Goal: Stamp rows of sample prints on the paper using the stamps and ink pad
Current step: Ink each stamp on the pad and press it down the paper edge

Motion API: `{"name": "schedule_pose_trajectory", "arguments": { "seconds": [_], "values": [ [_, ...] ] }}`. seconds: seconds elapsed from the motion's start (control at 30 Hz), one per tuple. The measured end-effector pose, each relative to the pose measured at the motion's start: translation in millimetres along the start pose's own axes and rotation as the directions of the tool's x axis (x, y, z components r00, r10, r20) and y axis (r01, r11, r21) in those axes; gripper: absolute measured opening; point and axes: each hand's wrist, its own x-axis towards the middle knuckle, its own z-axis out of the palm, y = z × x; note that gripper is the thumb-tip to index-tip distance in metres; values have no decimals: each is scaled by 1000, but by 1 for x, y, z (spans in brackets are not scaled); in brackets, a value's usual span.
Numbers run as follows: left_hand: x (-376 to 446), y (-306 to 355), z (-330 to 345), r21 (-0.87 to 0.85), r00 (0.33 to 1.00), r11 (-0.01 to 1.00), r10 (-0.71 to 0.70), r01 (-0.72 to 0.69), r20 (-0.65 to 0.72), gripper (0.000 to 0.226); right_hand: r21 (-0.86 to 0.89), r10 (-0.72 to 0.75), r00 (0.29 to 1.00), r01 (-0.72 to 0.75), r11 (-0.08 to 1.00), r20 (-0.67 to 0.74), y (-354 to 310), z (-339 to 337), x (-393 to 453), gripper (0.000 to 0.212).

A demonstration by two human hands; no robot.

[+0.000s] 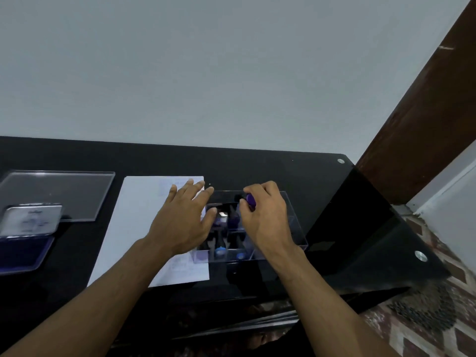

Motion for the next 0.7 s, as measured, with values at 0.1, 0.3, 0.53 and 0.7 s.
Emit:
{"name": "schedule_pose_trajectory", "arguments": {
  "seconds": [0.1,0.3,0.53,0.7],
  "values": [
    [-25,-26,-14,2,999,999,-45,45,-11,83,33,-26,1000,26,999,17,-30,17,-2,21],
    [-76,-86,-43,39,985,985,-166,168,-57,77,102,-91,992,82,991,90,-97,55,-10,22],
    [-137,-151,-75,57,947,947,-312,316,-76,69,231,-211,960,166,959,186,-170,109,-26,22],
    [-177,-195,-83,80,915,916,-383,394,-127,67,294,-282,914,195,936,291,-213,142,-36,25]
  ]
}}
